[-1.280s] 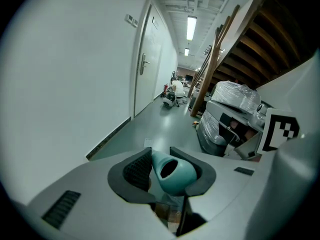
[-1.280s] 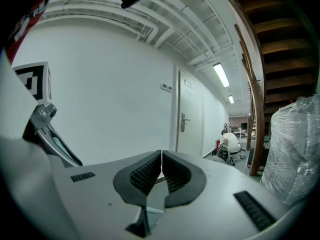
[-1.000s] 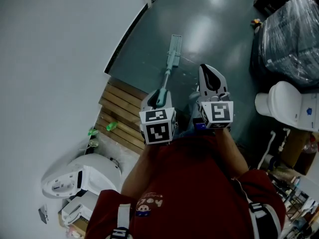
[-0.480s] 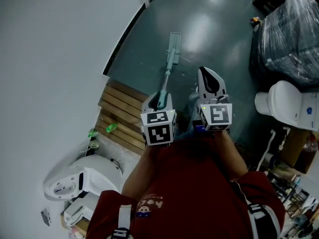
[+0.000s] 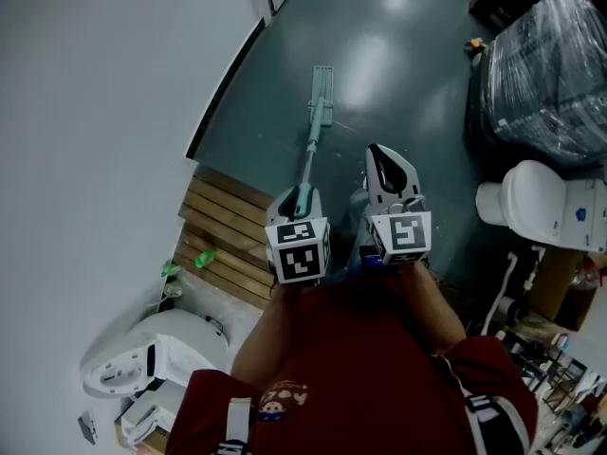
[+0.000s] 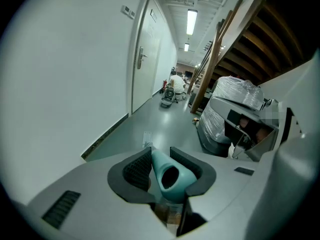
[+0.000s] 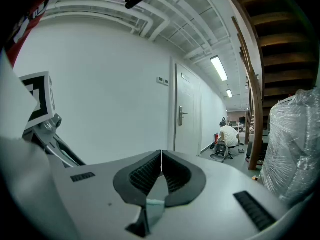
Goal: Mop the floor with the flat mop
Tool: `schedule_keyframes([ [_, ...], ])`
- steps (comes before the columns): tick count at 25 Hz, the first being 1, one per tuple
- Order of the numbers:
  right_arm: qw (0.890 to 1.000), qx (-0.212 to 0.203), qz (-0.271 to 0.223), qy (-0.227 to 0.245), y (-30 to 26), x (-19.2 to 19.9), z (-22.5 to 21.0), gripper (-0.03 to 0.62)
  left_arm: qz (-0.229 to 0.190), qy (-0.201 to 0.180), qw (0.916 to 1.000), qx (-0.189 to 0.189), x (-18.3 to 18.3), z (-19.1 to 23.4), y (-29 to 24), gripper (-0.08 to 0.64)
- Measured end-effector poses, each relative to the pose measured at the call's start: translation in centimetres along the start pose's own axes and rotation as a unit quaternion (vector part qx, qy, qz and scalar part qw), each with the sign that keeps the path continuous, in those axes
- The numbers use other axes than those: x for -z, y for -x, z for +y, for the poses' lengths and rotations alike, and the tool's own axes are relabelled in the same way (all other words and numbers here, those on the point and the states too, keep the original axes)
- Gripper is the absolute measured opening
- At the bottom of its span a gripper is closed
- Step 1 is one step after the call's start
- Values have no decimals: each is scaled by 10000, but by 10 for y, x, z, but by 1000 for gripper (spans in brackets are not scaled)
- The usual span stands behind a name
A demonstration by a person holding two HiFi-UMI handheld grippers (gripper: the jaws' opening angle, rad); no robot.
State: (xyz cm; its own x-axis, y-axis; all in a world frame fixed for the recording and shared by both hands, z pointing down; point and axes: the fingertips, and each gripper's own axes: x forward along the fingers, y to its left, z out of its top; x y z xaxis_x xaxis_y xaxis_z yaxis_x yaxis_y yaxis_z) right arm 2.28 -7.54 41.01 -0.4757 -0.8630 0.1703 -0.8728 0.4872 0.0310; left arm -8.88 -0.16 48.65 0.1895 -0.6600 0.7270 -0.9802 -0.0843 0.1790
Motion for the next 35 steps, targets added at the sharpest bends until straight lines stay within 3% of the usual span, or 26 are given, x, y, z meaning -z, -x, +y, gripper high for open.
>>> schedule_keyframes([
  [27, 9996, 177, 215, 9, -17, 8, -53, 20, -147, -245, 9996, -33, -45, -18, -88, 130],
  [35, 9996, 198, 205, -54, -27, 17, -66, 20, -29, -134, 9999, -42, -54, -17, -114, 130],
])
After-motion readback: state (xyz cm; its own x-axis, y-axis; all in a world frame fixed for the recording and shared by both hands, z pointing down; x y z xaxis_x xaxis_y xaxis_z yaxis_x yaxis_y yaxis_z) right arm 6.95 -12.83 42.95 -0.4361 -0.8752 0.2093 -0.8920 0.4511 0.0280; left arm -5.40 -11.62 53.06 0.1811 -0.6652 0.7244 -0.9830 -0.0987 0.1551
